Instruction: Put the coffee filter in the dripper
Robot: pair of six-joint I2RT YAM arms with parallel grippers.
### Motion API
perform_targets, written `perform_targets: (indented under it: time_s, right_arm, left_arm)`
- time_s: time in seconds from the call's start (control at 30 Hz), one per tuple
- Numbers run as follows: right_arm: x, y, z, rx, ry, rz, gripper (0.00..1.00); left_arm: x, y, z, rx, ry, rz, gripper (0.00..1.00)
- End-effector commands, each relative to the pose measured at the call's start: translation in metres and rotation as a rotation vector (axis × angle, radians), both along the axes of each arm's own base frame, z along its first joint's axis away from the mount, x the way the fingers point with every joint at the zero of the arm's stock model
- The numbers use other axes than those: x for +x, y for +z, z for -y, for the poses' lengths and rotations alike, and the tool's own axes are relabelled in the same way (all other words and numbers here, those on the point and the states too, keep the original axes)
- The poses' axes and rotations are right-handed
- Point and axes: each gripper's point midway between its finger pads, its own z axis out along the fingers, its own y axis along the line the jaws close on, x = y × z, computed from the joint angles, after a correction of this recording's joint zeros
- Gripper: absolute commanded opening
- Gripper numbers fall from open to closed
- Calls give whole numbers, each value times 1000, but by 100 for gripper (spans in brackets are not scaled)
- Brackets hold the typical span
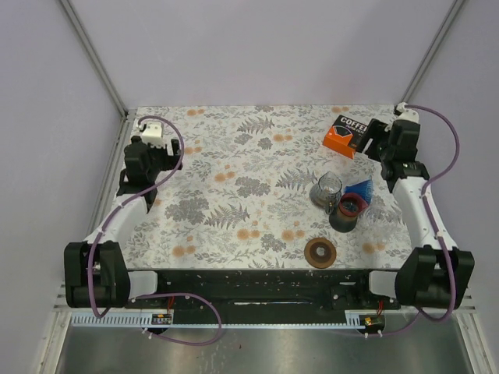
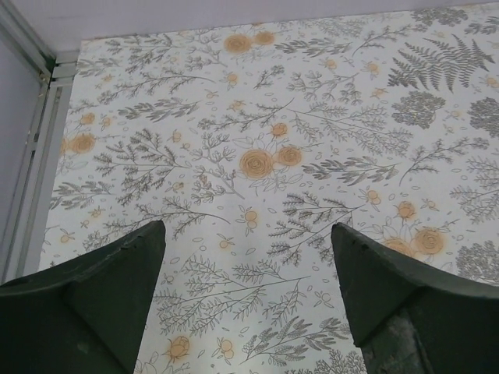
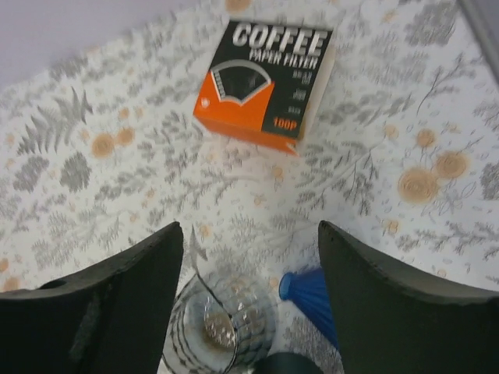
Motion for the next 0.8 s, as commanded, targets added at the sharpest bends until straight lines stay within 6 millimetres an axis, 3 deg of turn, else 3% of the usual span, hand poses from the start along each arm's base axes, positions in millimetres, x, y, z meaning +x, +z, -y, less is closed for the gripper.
perform_targets:
  time_s: [0.0, 0.1, 0.13, 0.27, 0.47, 0.6, 0.77]
  right_arm:
    - [-39, -71, -29, 55, 80, -447, 74]
    - [-41, -87, -38, 18, 112, -546, 68]
    - [-41, -91, -52, 2, 149, -563, 67]
    - [-37, -104, -67, -18, 196, -607, 66]
    - [-28, -123, -73, -50, 236, -679, 52]
    - [-27, -140, -66, -106, 212, -751, 43]
    - [-24, -144, -76, -132, 271, -764, 32]
  left_arm:
    - [-20, 10, 16, 15, -114, -154, 90]
    - [-27, 17, 18, 10, -130, -190, 89]
    - [-29, 18, 19, 8, -133, -201, 89]
    - [-36, 22, 19, 9, -129, -215, 89]
    - [-38, 25, 12, 27, -95, -223, 89]
    - [-39, 26, 10, 34, -87, -232, 88]
    - [-38, 26, 7, 44, -81, -240, 89]
